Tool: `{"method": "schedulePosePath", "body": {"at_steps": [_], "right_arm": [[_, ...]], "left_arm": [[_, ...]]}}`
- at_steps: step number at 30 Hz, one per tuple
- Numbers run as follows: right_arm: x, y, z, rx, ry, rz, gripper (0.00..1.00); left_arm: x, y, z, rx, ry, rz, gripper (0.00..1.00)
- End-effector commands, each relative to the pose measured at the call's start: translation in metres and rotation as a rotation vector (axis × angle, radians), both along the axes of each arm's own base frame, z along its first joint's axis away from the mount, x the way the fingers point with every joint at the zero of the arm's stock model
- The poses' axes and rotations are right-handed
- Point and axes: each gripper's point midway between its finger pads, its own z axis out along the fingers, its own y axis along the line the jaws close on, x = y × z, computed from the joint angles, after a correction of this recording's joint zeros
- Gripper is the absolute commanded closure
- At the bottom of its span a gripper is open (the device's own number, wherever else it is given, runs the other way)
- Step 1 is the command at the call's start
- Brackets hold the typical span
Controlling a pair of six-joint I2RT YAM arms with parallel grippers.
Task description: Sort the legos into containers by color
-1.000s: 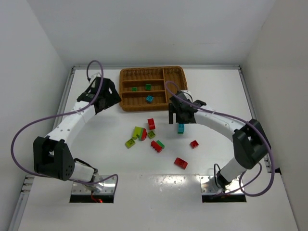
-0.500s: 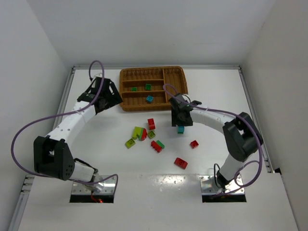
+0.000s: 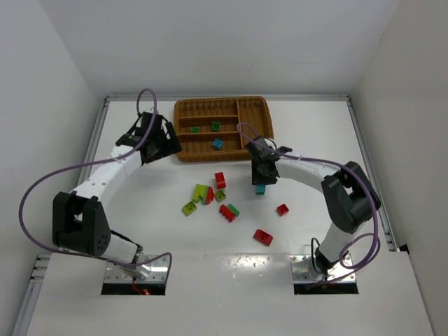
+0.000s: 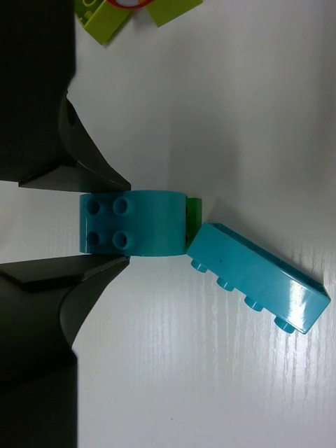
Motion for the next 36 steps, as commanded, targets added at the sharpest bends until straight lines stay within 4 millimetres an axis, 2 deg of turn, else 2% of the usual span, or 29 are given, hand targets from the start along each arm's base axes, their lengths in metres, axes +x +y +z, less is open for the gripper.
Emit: {"method": "schedulePosePath", "body": {"at_steps": [1, 2, 4, 6, 7, 8, 9, 11, 12, 13, 14, 15, 18, 23, 27, 30, 35, 36], "right_arm": [[0.005, 0.003, 0.008, 0.042, -0.023, 0.0, 0.67], [0.003, 0.007, 0.012, 0.076, -0.025, 0.013, 0.71], [0.002, 0.013, 0.022, 0.131, -0.037, 0.034, 0.75], [0.0, 0.022, 0.045, 0.218, -0.066, 0.071, 0.77], [-0.001, 0.026, 0.054, 0.26, -0.068, 0.093, 0.77], [0.0, 0.026, 0.071, 0.295, -0.104, 0.107, 0.77], [-0.002, 0.029, 0.081, 0.325, -0.117, 0.122, 0.77], [-0.006, 0.038, 0.101, 0.414, -0.132, 0.172, 0.77], [-0.008, 0.043, 0.113, 0.454, -0.151, 0.196, 0.78], [-0.017, 0.05, 0.128, 0.524, -0.159, 0.238, 0.8], [-0.019, 0.056, 0.138, 0.574, -0.175, 0.264, 0.8], [-0.033, 0.065, 0.148, 0.645, -0.165, 0.323, 0.8], [-0.045, 0.073, 0.16, 0.743, -0.173, 0.379, 0.8], [-0.065, 0.094, 0.186, 0.927, -0.132, 0.507, 0.8], [-0.071, 0.099, 0.19, 0.964, -0.113, 0.551, 0.8], [-0.072, 0.104, 0.202, 1.004, -0.115, 0.592, 0.79], [-0.074, 0.11, 0.204, 1.041, -0.088, 0.628, 0.79], [-0.075, 0.111, 0.202, 1.045, -0.074, 0.631, 0.79]], "left_arm": [[0.008, -0.021, 0.013, -0.051, -0.057, -0.12, 0.16], [0.012, -0.027, 0.018, -0.063, -0.086, -0.163, 0.16], [0.006, -0.053, 0.024, -0.152, -0.109, -0.302, 0.16], [0.005, -0.074, 0.034, -0.221, -0.16, -0.428, 0.16], [-0.006, -0.094, 0.039, -0.307, -0.162, -0.538, 0.16], [-0.008, -0.104, 0.044, -0.351, -0.192, -0.594, 0.16], [-0.021, -0.119, 0.051, -0.432, -0.195, -0.692, 0.16], [-0.034, -0.132, 0.057, -0.508, -0.214, -0.794, 0.16], [-0.037, -0.139, 0.054, -0.542, -0.234, -0.847, 0.16], [-0.055, -0.149, 0.062, -0.629, -0.234, -0.946, 0.16], [-0.061, -0.155, 0.056, -0.664, -0.216, -0.991, 0.14], [-0.073, -0.164, 0.059, -0.707, -0.222, -1.072, 0.12], [-0.092, -0.178, 0.057, -0.718, -0.213, -1.165, 0.11], [-0.117, -0.19, 0.058, -0.771, -0.208, -1.326, 0.08], [-0.12, -0.189, 0.049, -0.779, -0.199, -1.366, 0.08], [-0.125, -0.192, 0.048, -0.79, -0.186, -1.39, 0.08], [-0.128, -0.197, 0.051, -0.784, -0.198, -1.421, 0.08], [-0.125, -0.198, 0.054, -0.774, -0.209, -1.419, 0.1]]}}
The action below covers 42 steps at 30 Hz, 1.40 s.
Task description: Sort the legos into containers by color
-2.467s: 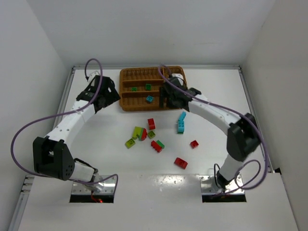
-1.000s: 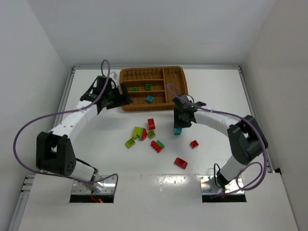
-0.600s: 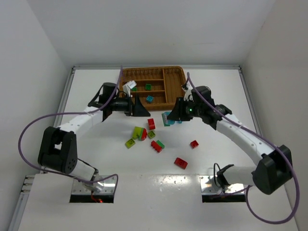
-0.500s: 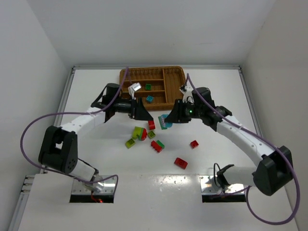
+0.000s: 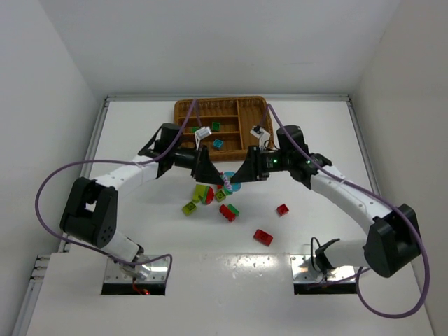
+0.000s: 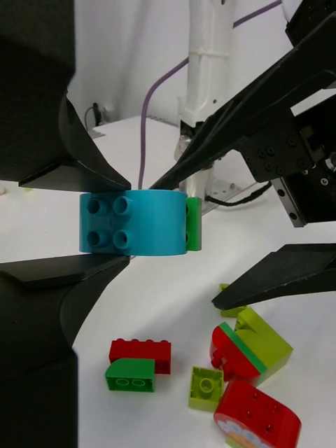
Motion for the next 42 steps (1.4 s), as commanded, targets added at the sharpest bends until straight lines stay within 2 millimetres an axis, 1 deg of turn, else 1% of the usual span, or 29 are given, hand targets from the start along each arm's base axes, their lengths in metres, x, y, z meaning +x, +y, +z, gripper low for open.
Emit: {"method": "schedulePosePath", "body": {"at_steps": [1, 3, 4, 5, 6, 7, 9, 10, 12, 13, 14, 15, 17, 18, 20, 22, 23, 24, 26, 27, 29, 31, 34, 35, 37, 38, 39, 41, 42], "right_arm": [[0.003, 0.009, 0.026, 0.089, -0.052, 0.058, 0.79], [0.003, 0.011, 0.026, 0.094, -0.05, 0.067, 0.79], [0.003, 0.011, 0.026, 0.094, -0.05, 0.067, 0.79], [0.003, 0.011, 0.023, 0.094, -0.04, 0.075, 0.79], [0.004, 0.012, 0.025, 0.1, -0.04, 0.072, 0.79], [0.004, 0.012, 0.025, 0.1, -0.04, 0.072, 0.79], [0.004, 0.013, 0.029, 0.117, -0.048, 0.077, 0.79], [0.003, 0.014, 0.027, 0.117, -0.028, 0.081, 0.79], [0.004, 0.016, 0.025, 0.129, -0.026, 0.088, 0.79], [0.003, 0.017, 0.028, 0.141, -0.023, 0.095, 0.79], [0.001, 0.017, 0.027, 0.149, -0.016, 0.1, 0.79], [0.002, 0.02, 0.031, 0.171, -0.014, 0.109, 0.79], [0.001, 0.018, 0.027, 0.189, 0.013, 0.12, 0.79], [0.003, 0.02, 0.03, 0.208, 0.014, 0.124, 0.79], [0.001, 0.021, 0.025, 0.217, 0.035, 0.131, 0.79], [0.004, 0.02, 0.026, 0.228, 0.043, 0.128, 0.79], [0.003, 0.02, 0.022, 0.228, 0.051, 0.135, 0.79], [0.006, 0.018, 0.019, 0.225, 0.058, 0.125, 0.79], [0.006, 0.018, 0.019, 0.225, 0.058, 0.125, 0.79], [0.005, 0.018, 0.02, 0.231, 0.052, 0.135, 0.79], [0.005, 0.018, 0.02, 0.231, 0.052, 0.135, 0.79], [0.006, 0.019, 0.017, 0.228, 0.06, 0.134, 0.79], [0.005, 0.019, 0.018, 0.23, 0.063, 0.142, 0.79], [0.004, 0.018, 0.011, 0.223, 0.081, 0.14, 0.79], [0.003, 0.019, 0.013, 0.23, 0.073, 0.15, 0.79], [0.004, 0.019, 0.01, 0.227, 0.082, 0.148, 0.79], [0.004, 0.019, 0.01, 0.226, 0.082, 0.148, 0.79], [0.003, 0.019, 0.011, 0.229, 0.084, 0.157, 0.79], [0.003, 0.019, 0.008, 0.226, 0.093, 0.156, 0.79]], "left_arm": [[-0.001, -0.007, 0.016, -0.048, -0.093, -0.06, 0.1], [0.002, -0.008, 0.022, -0.054, -0.111, -0.06, 0.16], [-0.001, -0.008, 0.024, -0.064, -0.107, -0.077, 0.19], [-0.003, -0.008, 0.024, -0.067, -0.096, -0.085, 0.24], [-0.002, -0.008, 0.027, -0.07, -0.104, -0.086, 0.25], [-0.008, -0.01, 0.029, -0.082, -0.1, -0.112, 0.25], [-0.008, -0.01, 0.027, -0.084, -0.089, -0.12, 0.32], [-0.011, -0.01, 0.028, -0.092, -0.086, -0.132, 0.38], [-0.01, -0.01, 0.028, -0.094, -0.095, -0.134, 0.41], [-0.012, -0.009, 0.029, -0.101, -0.092, -0.145, 0.41], [-0.012, -0.01, 0.029, -0.102, -0.101, -0.147, 0.45], [-0.013, -0.009, 0.03, -0.107, -0.1, -0.154, 0.46], [-0.016, -0.009, 0.03, -0.108, -0.086, -0.161, 0.46], [-0.015, -0.009, 0.03, -0.11, -0.098, -0.163, 0.46], [-0.015, -0.009, 0.032, -0.11, -0.098, -0.163, 0.46], [-0.018, -0.008, 0.036, -0.118, -0.106, -0.173, 0.46], [-0.017, -0.008, 0.037, -0.119, -0.115, -0.175, 0.46], [-0.017, -0.008, 0.037, -0.119, -0.115, -0.175, 0.43], [-0.014, -0.002, 0.037, -0.119, -0.103, -0.163, 0.34], [-0.016, -0.002, 0.038, -0.126, -0.1, -0.172, 0.33], [-0.011, 0.004, 0.038, -0.13, -0.108, -0.159, 0.33], [-0.012, 0.007, 0.039, -0.141, -0.105, -0.168, 0.33], [-0.014, 0.01, 0.042, -0.152, -0.11, -0.178, 0.39], [-0.015, 0.01, 0.042, -0.157, -0.108, -0.186, 0.39], [-0.014, 0.013, 0.044, -0.164, -0.113, -0.186, 0.41], [-0.015, 0.014, 0.047, -0.17, -0.124, -0.196, 0.41], [-0.017, 0.017, 0.045, -0.178, -0.116, -0.202, 0.42], [-0.019, 0.017, 0.053, -0.207, -0.126, -0.232, 0.44], [-0.02, 0.017, 0.052, -0.219, -0.118, -0.244, 0.44]]}}
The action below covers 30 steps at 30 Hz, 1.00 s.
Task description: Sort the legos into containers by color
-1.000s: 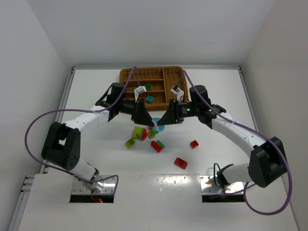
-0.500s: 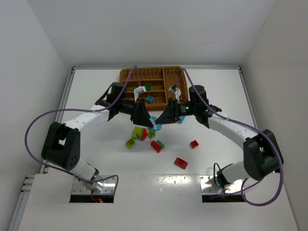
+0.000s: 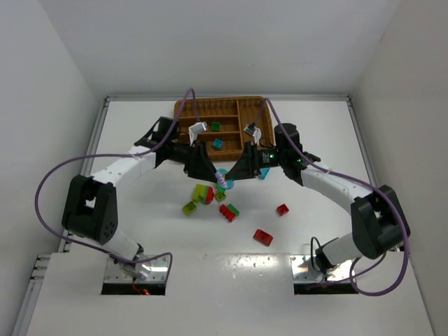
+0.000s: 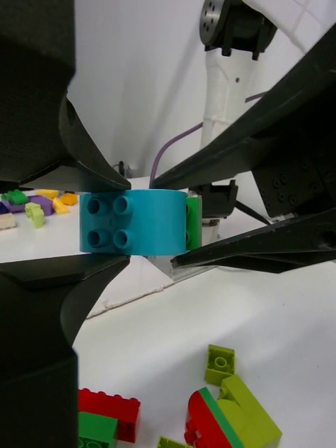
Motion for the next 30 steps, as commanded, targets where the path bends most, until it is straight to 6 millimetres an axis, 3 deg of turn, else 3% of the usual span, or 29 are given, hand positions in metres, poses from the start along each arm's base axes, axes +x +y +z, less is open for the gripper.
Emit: {"method": "schedulePosePath", "body": {"at_steps": [1, 3, 6, 9, 18, 24, 30], "right_arm": [[0.0, 0.0, 0.002, 0.022, -0.021, 0.023, 0.79], [0.0, 0.001, 0.003, 0.026, -0.029, 0.023, 0.79], [0.0, 0.001, 0.003, 0.026, -0.02, 0.021, 0.79], [0.001, 0.001, 0.006, 0.03, -0.028, 0.021, 0.79], [0.005, 0.003, 0.005, 0.03, -0.028, 0.021, 0.79], [0.006, 0.004, 0.008, 0.034, -0.036, 0.021, 0.79], [0.006, 0.004, 0.008, 0.034, -0.037, 0.021, 0.79]], "left_arm": [[-0.006, 0.004, 0.016, -0.126, -0.041, -0.104, 0.47], [-0.006, 0.013, 0.022, -0.17, -0.051, -0.072, 0.48], [-0.002, 0.012, -0.003, -0.14, 0.005, -0.056, 0.48], [-0.006, 0.01, -0.005, -0.156, -0.001, -0.061, 0.48], [-0.011, 0.011, 0.008, -0.166, -0.038, -0.064, 0.48], [-0.011, 0.009, 0.015, -0.172, -0.059, -0.076, 0.31], [-0.005, 0.007, 0.022, -0.176, -0.073, -0.078, 0.29]]}}
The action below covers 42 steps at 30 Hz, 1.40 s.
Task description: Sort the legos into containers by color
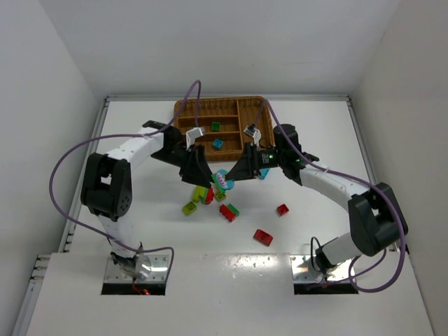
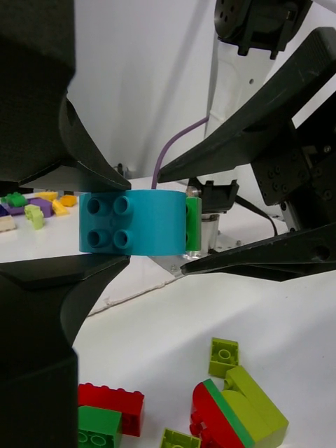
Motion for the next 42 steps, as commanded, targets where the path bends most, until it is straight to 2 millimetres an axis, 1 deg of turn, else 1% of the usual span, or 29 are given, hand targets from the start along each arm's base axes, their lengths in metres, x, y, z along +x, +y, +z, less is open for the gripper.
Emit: {"method": "schedulePosePath", "body": {"at_steps": [1, 4, 5, 6, 7, 8, 11, 12, 15, 16, 18, 20, 25, 29, 30, 32, 36, 40, 41, 42], "right_arm": [[0.005, 0.003, 0.017, 0.044, -0.066, 0.022, 0.79], [0.007, 0.004, 0.021, 0.053, -0.084, 0.022, 0.79], [0.007, 0.004, 0.021, 0.053, -0.084, 0.022, 0.79], [0.005, 0.007, 0.021, 0.053, -0.084, 0.031, 0.79], [0.006, 0.007, 0.024, 0.057, -0.092, 0.031, 0.79], [0.007, 0.008, 0.021, 0.053, -0.084, 0.031, 0.79], [0.007, 0.008, 0.022, 0.053, -0.075, 0.029, 0.79], [0.007, 0.008, 0.022, 0.053, -0.075, 0.029, 0.79], [0.008, 0.008, 0.025, 0.057, -0.083, 0.029, 0.79], [0.009, 0.009, 0.022, 0.053, -0.075, 0.029, 0.79], [0.009, 0.009, 0.022, 0.053, -0.075, 0.029, 0.79], [0.009, 0.009, 0.022, 0.053, -0.075, 0.029, 0.79], [0.008, 0.008, 0.02, 0.049, -0.076, 0.031, 0.79], [0.008, 0.008, 0.019, 0.044, -0.079, 0.033, 0.79], [0.005, 0.01, 0.017, 0.04, -0.082, 0.045, 0.79], [0.006, 0.01, 0.016, 0.037, -0.094, 0.038, 0.79], [0.004, 0.009, 0.023, 0.045, -0.112, 0.038, 0.79], [0.004, 0.008, 0.021, 0.039, -0.111, 0.041, 0.79], [0.004, 0.008, 0.021, 0.039, -0.111, 0.041, 0.79], [0.004, 0.008, 0.021, 0.039, -0.111, 0.041, 0.79]], "left_arm": [[0.004, -0.011, 0.042, -0.178, -0.08, 0.009, 0.29], [0.005, -0.011, 0.044, -0.181, -0.088, 0.008, 0.29], [0.003, -0.013, 0.044, -0.182, -0.088, -0.001, 0.29], [0.003, -0.013, 0.044, -0.182, -0.088, -0.001, 0.3], [0.004, -0.013, 0.041, -0.179, -0.079, -0.001, 0.32], [0.001, -0.016, 0.041, -0.179, -0.078, -0.01, 0.32], [0.003, -0.016, 0.043, -0.182, -0.088, -0.01, 0.36], [0.0, -0.018, 0.044, -0.18, -0.079, -0.021, 0.37], [0.001, -0.019, 0.047, -0.181, -0.081, -0.022, 0.37], [0.002, -0.019, 0.049, -0.185, -0.093, -0.023, 0.39], [0.002, -0.019, 0.049, -0.185, -0.093, -0.023, 0.39], [0.003, -0.019, 0.052, -0.185, -0.094, -0.023, 0.42], [0.001, -0.021, 0.052, -0.183, -0.085, -0.032, 0.43], [0.001, -0.022, 0.054, -0.183, -0.085, -0.032, 0.43], [0.002, -0.022, 0.052, -0.18, -0.076, -0.032, 0.42], [0.002, -0.022, 0.052, -0.177, -0.067, -0.032, 0.42], [0.005, -0.023, 0.046, -0.17, -0.047, -0.03, 0.42], [0.005, -0.023, 0.046, -0.168, -0.038, -0.03, 0.5], [0.005, -0.023, 0.046, -0.168, -0.038, -0.03, 0.54], [0.005, -0.023, 0.046, -0.168, -0.038, -0.03, 0.56]]}}
